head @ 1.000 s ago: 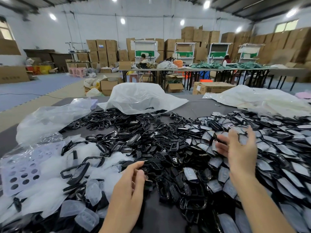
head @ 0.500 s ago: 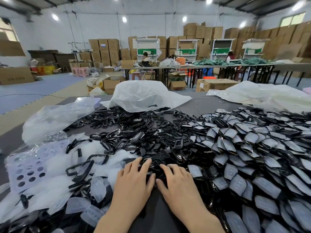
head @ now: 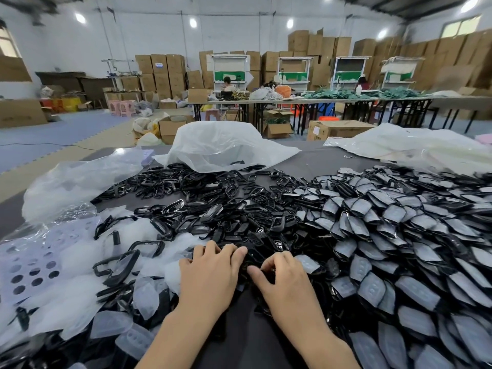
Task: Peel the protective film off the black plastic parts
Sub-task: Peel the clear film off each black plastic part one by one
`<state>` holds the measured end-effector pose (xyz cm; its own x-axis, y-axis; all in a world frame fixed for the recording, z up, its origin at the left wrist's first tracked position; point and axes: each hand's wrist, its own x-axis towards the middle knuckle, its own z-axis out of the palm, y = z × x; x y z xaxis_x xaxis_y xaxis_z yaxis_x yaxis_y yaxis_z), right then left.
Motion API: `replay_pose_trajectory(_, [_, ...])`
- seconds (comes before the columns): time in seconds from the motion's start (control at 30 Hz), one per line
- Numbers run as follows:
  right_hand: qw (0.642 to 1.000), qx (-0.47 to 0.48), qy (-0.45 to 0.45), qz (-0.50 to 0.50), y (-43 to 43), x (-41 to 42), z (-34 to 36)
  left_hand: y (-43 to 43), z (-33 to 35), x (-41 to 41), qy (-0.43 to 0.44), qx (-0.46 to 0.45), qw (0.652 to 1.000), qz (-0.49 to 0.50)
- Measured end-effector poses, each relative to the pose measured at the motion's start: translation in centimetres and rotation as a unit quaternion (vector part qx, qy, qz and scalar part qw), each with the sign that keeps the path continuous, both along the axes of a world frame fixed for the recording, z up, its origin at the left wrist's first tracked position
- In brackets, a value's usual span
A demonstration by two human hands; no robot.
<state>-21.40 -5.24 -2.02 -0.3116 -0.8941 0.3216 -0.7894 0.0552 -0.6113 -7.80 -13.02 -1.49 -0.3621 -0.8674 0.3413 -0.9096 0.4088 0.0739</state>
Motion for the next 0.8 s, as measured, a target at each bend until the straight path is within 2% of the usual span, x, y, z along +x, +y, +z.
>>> replay_pose_trajectory(0.07, [0.997, -0.037, -0.063, -0.014, 0.0, -0.3, 0.2, -0.2, 0.3, -0.4, 0.045, 0.036, 0.998, 0.022])
replay_pose_trajectory(0.17, [0.983, -0.086, -0.156, -0.035, 0.2, -0.6, 0.7, -0.4, 0.2, -0.6, 0.065, 0.056, 0.996, 0.009])
replay_pose_trajectory(0.27, [0.942, -0.107, -0.316, -0.026, 0.4, -0.6, 1.5, -0.4, 0.4, -0.4, 0.092, 0.073, 0.993, -0.020])
replay_pose_trajectory(0.3, [0.921, -0.109, -0.374, -0.018, 0.3, -0.6, 1.6, -0.2, 0.4, -0.2, 0.128, 0.079, 0.988, -0.036])
replay_pose_trajectory(0.37, [0.887, -0.113, -0.447, -0.009, 0.1, -0.8, 1.6, 0.4, 0.7, 0.2, 0.276, 0.106, 0.953, -0.069])
replay_pose_trajectory(0.43, [0.865, -0.116, -0.488, -0.005, -0.3, -1.1, 1.5, 1.1, 0.9, 0.8, 0.433, 0.133, 0.888, -0.075])
replay_pose_trajectory(0.5, [0.845, -0.125, -0.521, -0.001, -0.7, -1.2, 1.3, 1.8, 1.0, 1.3, 0.518, 0.150, 0.839, -0.075])
replay_pose_trajectory(0.67, [0.833, -0.140, -0.535, -0.002, -1.1, -1.2, 0.9, 2.7, 1.6, 1.5, 0.555, 0.187, 0.804, -0.101])
replay_pose_trajectory(0.73, [0.828, -0.150, -0.540, -0.008, -1.1, -1.3, 1.0, 2.8, 1.6, 1.6, 0.545, 0.187, 0.811, -0.098])
replay_pose_trajectory(0.8, [0.827, -0.164, -0.538, -0.018, -1.0, -1.6, 1.2, 2.6, 1.2, 2.0, 0.510, 0.163, 0.841, -0.074])
